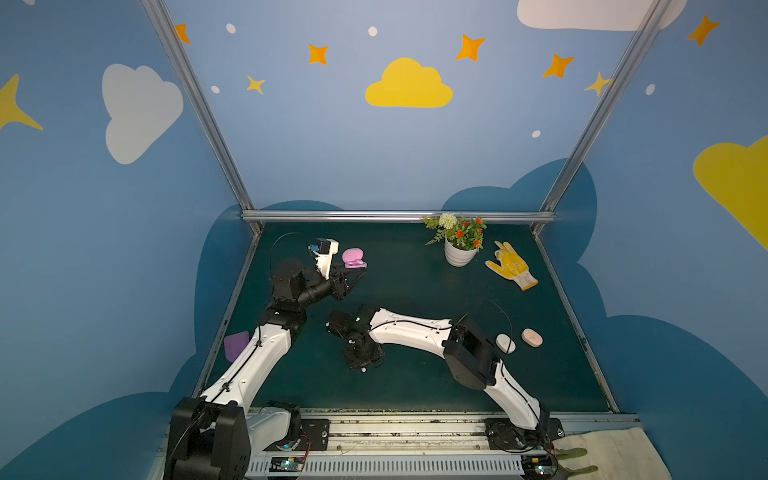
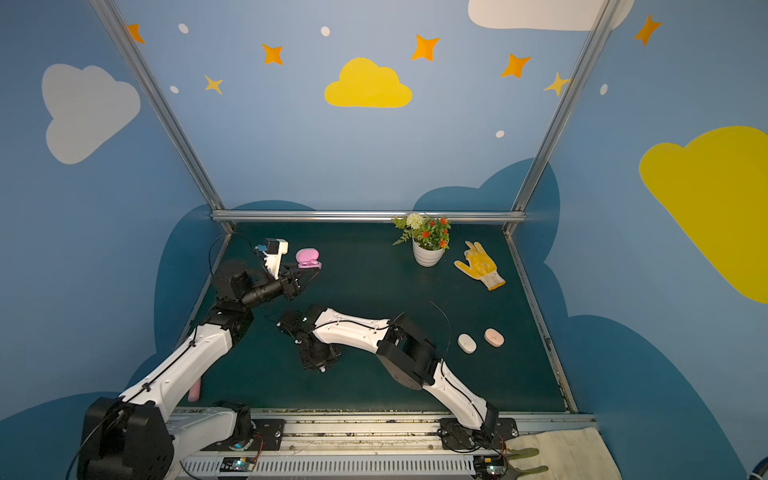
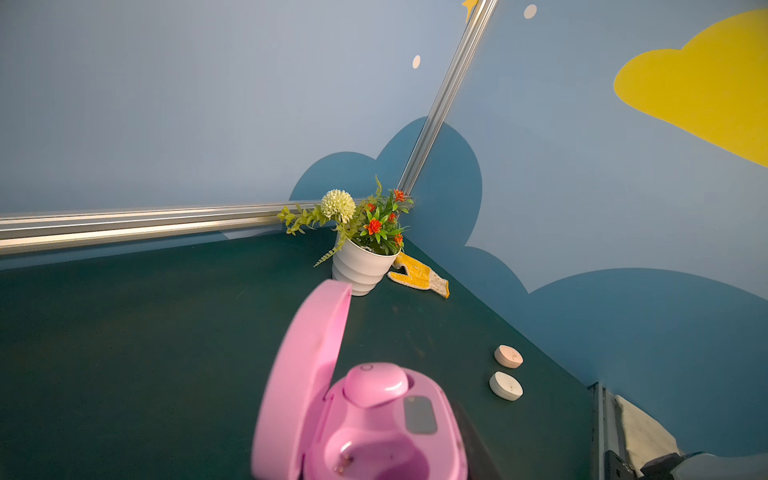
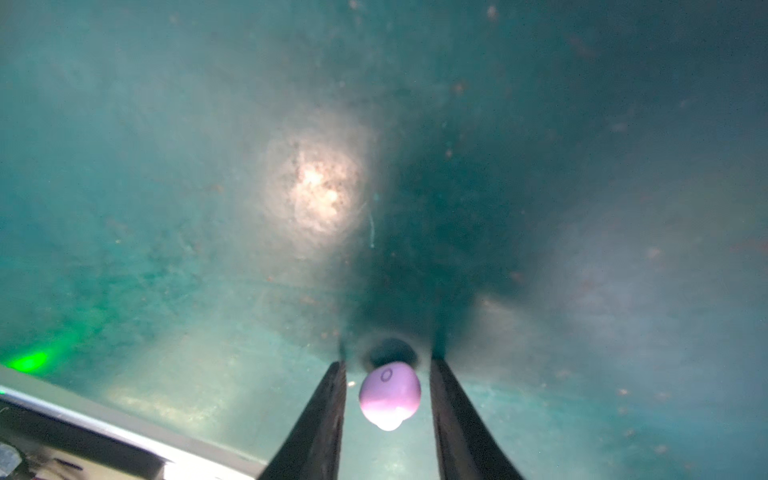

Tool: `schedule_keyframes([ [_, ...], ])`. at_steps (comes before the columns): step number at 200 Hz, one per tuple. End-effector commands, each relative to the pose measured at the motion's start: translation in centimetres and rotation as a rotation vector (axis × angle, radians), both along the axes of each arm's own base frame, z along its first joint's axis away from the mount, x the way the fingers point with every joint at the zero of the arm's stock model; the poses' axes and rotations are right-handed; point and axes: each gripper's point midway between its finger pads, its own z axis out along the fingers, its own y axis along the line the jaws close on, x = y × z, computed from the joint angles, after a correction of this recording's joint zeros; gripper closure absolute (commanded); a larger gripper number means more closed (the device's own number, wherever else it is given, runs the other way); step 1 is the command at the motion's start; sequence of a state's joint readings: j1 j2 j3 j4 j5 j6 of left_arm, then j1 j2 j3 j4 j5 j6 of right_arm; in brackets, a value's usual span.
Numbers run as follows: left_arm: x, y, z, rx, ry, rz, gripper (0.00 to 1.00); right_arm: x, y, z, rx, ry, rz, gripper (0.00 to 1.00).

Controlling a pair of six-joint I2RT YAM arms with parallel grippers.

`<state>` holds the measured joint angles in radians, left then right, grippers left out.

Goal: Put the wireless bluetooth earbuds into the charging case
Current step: 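Lower the right gripper and close it on the pink earbud, then lift the earbud and carry it to the case held by the left gripper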

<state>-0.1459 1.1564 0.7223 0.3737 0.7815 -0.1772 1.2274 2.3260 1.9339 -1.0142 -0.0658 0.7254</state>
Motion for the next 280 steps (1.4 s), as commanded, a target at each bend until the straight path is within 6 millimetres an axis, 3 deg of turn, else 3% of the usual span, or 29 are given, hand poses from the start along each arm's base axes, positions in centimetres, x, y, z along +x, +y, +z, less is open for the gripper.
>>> schedule_keyframes([
  [1,-0.4,-0.1,0.9,-0.014,-0.038,-0.017,0.89,-0.4,-0.1,-0.6,-0.031,0.006,0.005,0.62],
  [34,-0.5,-0.1,0.9,-0.014,-0.039,-0.016,0.89,-0.4,0.3,-0.9,-0.035,0.019,0.014,0.66],
  [83,-0.5,-0.2,0.9,-0.014,-0.037,-0.021,0.89,-0.2,0.3,-0.8,-0.031,0.015,0.008,0.82],
  [142,-0.8,-0.3,0.8,-0.006,-0.036,-0.028,0.89,0.2,0.4,0.6,0.025,-0.024,0.011,0.87],
  [195,-1.3,-1.3,-0.1,0.013,-0.020,-0.064,0.89,0.7,-1.6,4.2,0.134,-0.079,-0.028,0.88],
  [239,-2.4,-2.8,-0.9,0.047,-0.008,-0.117,0.89,1.6,-5.7,7.5,0.203,-0.108,-0.083,0.89],
  [280,-4.3,-4.1,-1.2,0.076,-0.027,-0.163,0.88,3.0,-8.9,13.3,0.350,-0.157,-0.130,0.89],
])
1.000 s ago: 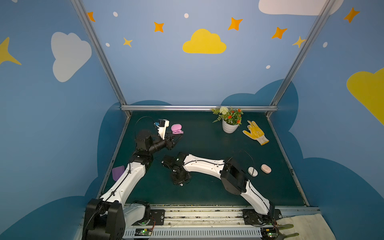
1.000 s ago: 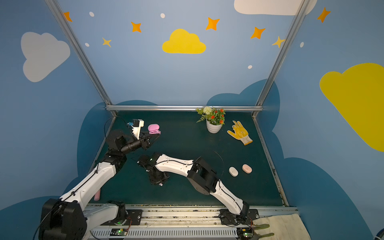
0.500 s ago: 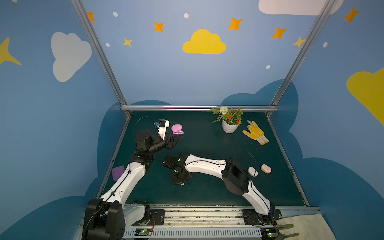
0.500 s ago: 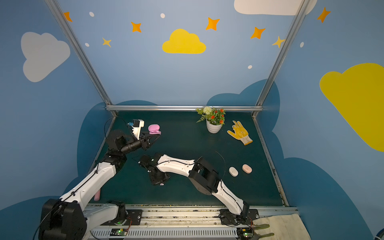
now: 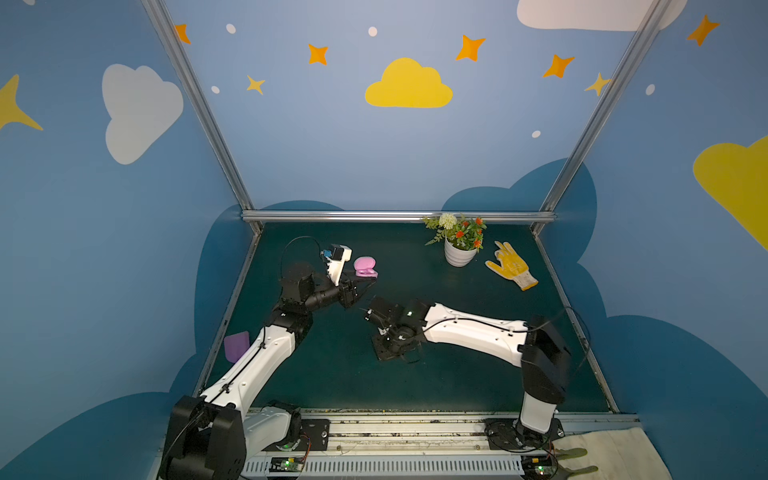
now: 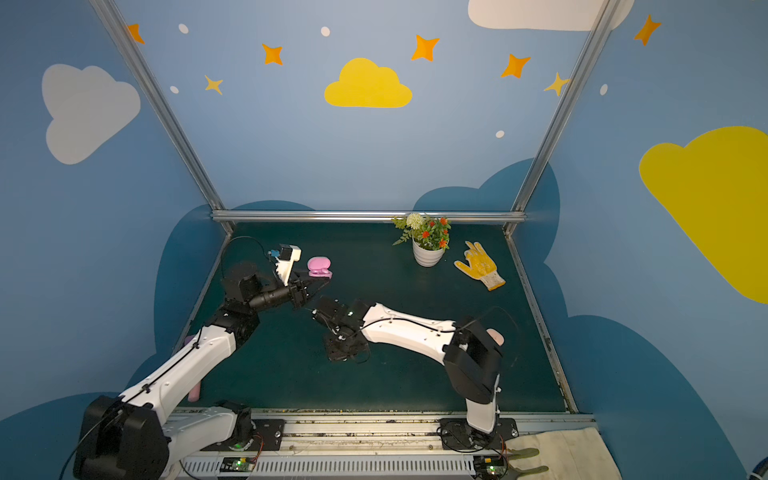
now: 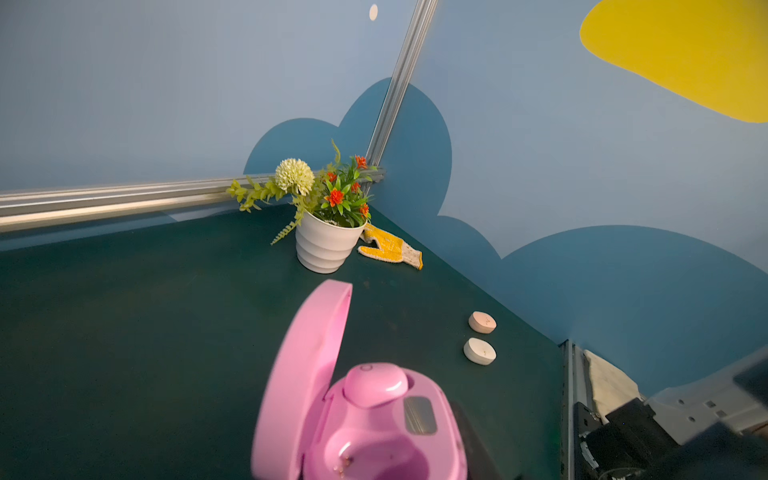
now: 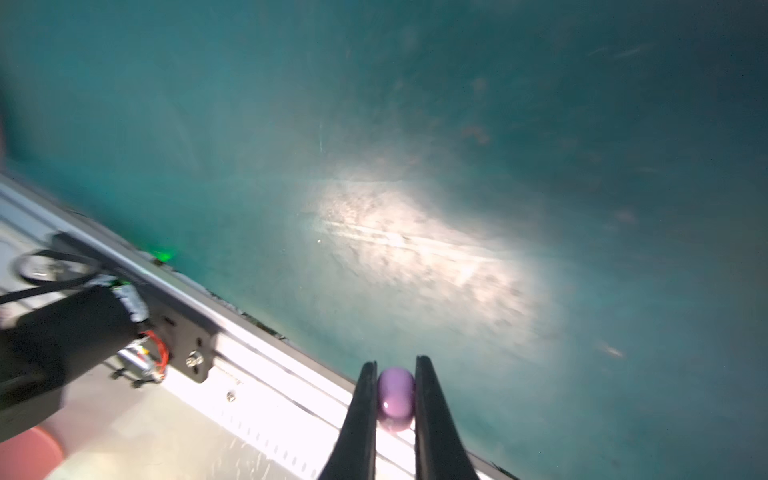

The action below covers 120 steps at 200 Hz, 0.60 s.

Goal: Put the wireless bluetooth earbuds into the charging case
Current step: 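Lift the earbud and carry it to the case held by the left gripper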

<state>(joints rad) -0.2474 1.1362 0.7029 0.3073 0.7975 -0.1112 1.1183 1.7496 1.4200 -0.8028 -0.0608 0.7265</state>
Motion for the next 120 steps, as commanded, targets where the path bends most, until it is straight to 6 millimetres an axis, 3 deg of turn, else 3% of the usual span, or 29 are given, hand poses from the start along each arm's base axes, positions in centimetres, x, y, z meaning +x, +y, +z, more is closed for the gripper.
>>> schedule_keyframes([
  [1,-1.5,-0.8,0.2,0.026,-0.040,-0.039,0.89,1.0,-1.2,3.7,0.102,-0.051,-0.021,0.89],
  [84,-5.2,-5.4,0.6,0.000,-0.179,-0.133,0.88,4.0,-5.2,18.5,0.535,-0.225,-0.099,0.90],
  [120,-7.0,-7.8,2.0,-0.034,-0.284,-0.210,0.88,3.8,-5.2,21.9,0.684,-0.235,-0.104,0.90],
])
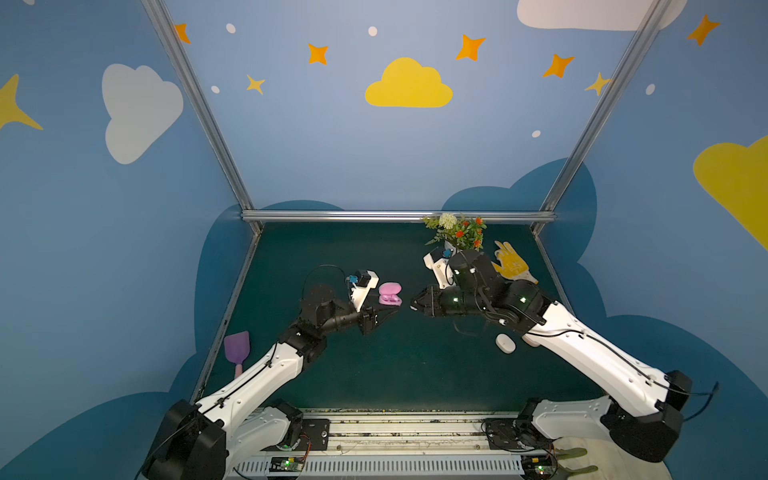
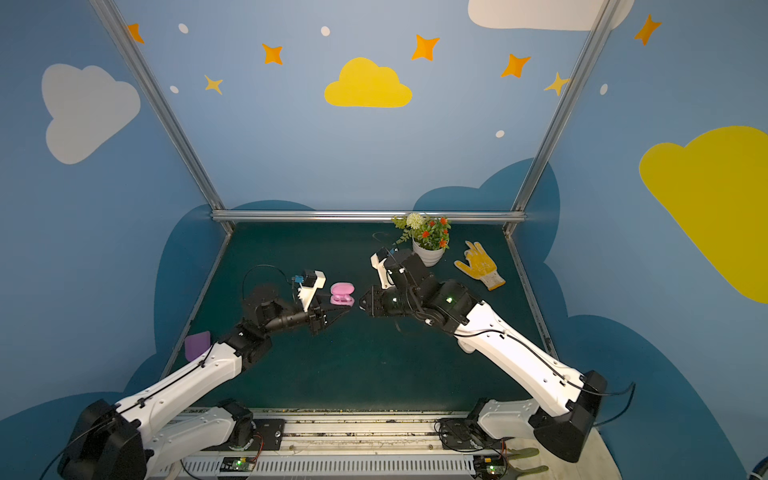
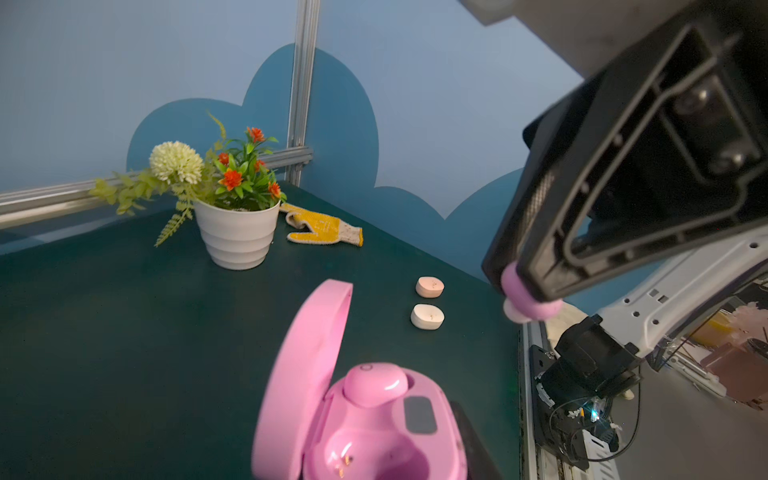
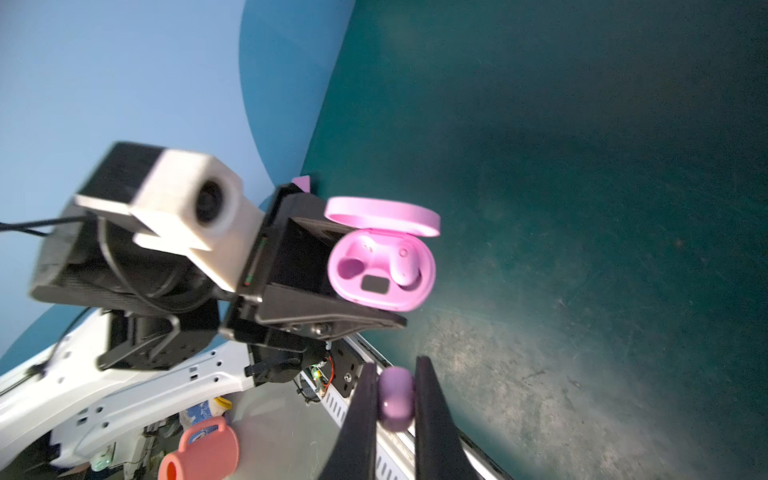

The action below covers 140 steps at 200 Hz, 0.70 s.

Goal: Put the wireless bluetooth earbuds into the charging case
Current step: 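Lift the earbud and carry it to the case held by the left gripper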

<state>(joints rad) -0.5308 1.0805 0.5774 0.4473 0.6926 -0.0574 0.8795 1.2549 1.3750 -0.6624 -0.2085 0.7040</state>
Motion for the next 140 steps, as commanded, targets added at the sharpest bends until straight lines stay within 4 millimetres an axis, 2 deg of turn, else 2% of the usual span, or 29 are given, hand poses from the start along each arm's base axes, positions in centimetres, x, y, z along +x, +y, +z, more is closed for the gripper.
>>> schedule_keyframes([
  [1,-0.6,-1.3,3.2,-0.062,-0.161,-0.030,0.88,-0.4,0.7,2.9,0.129,-0.020,0.030,0.90],
  [22,-1.6,-2.7,4.0,-0.070,-0.205,-0.078,0.88,-0.5,0.9,3.9,0.191,-0.015,0.036,0.90],
  [54,-3.0,-4.0,5.4,-0.087,-0.274,-0.120,0.88,-0.8,1.3,4.1,0.238,0.002,0.048,0.90],
  [140,-3.4,-3.5,6.7,-0.108,-0.334,-0.096,0.88,-1.2,1.1,3.6,0.277,0.034,0.035,0.91],
])
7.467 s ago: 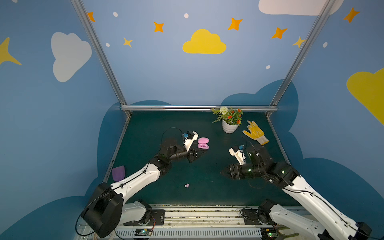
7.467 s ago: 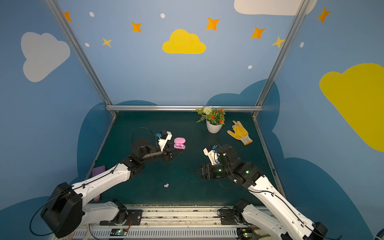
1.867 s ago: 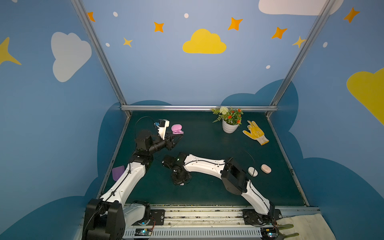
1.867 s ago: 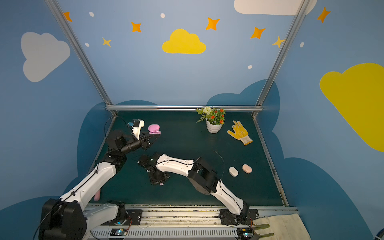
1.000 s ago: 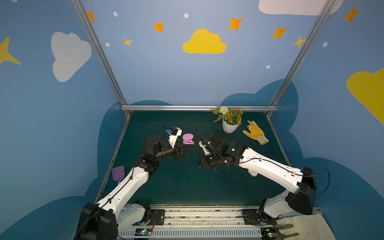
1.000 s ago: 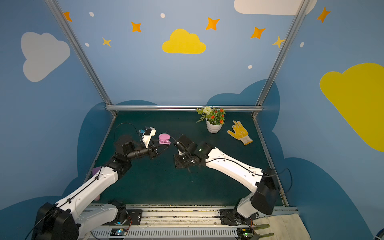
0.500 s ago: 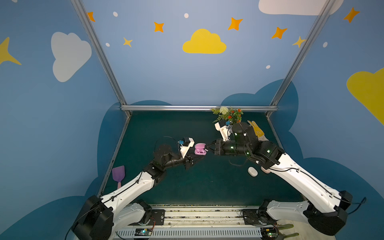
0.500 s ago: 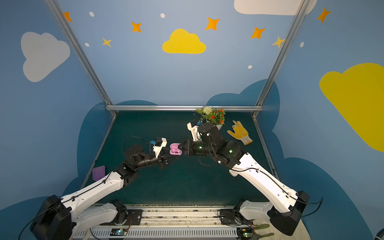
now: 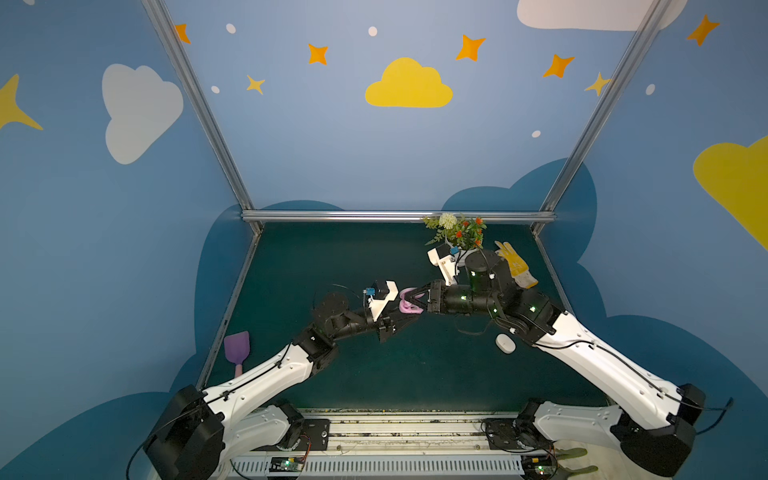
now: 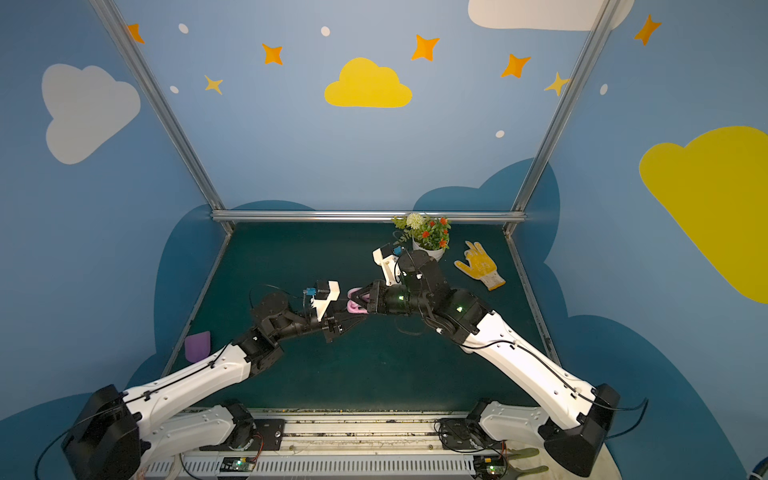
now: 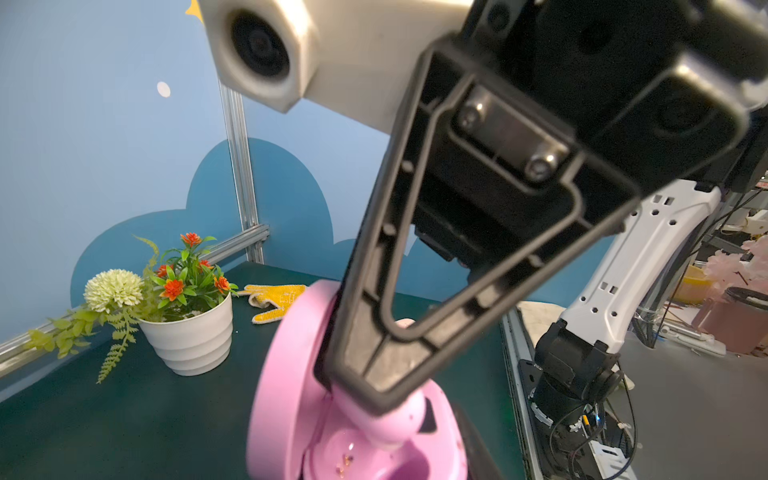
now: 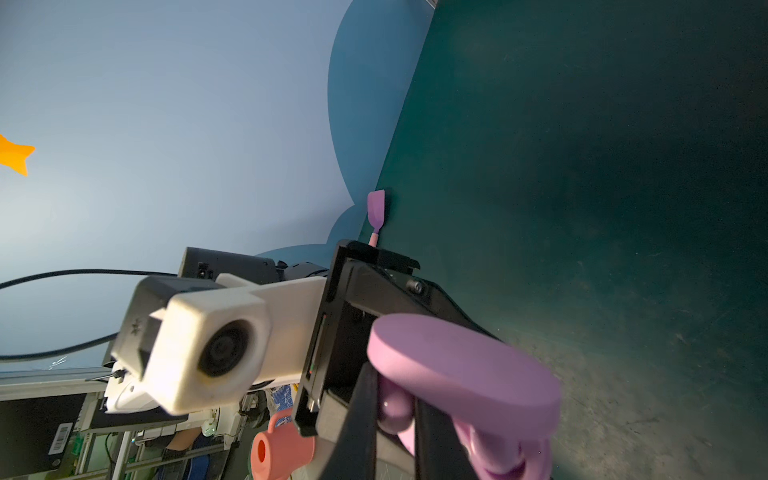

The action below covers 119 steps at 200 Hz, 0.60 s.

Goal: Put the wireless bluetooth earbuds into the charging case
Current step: 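Lower the earbud into the empty case slot with the right gripper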

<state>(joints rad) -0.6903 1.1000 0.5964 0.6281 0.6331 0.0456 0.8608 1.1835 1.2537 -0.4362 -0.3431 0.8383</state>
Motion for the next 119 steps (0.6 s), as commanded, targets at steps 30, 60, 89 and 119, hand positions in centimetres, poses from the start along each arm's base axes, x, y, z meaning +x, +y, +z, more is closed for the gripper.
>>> schedule_keyframes([
  [30,-0.22,0.09,2.94,-0.051,-0.092,0.004,0.88,-0.35,0.00,1.47,0.069,-0.006,0.006,0.91],
  [60,-0.18,-0.03,3.11,-0.057,-0.097,0.003,0.88,-0.54,0.24,1.60,0.084,0.003,0.019,0.91],
  [89,-0.06,0.02,3.23,-0.057,-0.104,0.011,0.88,-0.76,0.17,1.40,0.088,0.014,0.020,0.91],
  [119,0.02,-0.02,3.41,-0.061,-0.106,0.012,0.88,-0.81,0.15,0.72,0.080,0.032,0.018,0.91],
])
